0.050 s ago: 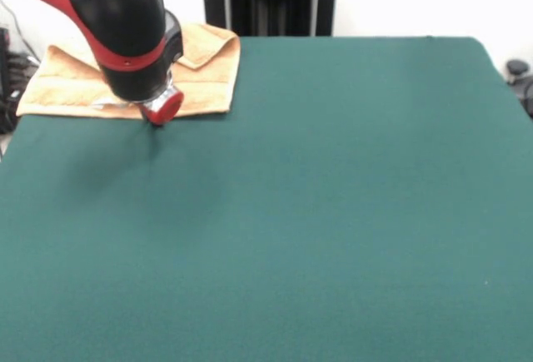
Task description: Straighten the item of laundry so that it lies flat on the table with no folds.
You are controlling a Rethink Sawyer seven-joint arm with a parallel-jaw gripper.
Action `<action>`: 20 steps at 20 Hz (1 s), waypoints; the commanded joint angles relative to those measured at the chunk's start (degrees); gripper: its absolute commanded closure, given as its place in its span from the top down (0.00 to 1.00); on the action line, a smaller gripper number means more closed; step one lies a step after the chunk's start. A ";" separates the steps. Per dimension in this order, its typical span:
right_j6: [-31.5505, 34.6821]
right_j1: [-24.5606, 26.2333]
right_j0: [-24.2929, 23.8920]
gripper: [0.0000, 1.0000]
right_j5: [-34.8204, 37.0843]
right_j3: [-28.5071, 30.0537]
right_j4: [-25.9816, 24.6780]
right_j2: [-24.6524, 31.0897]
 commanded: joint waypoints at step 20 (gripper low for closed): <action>10.02 14.44 3.23 0.00 -31.01 0.00 1.60 6.97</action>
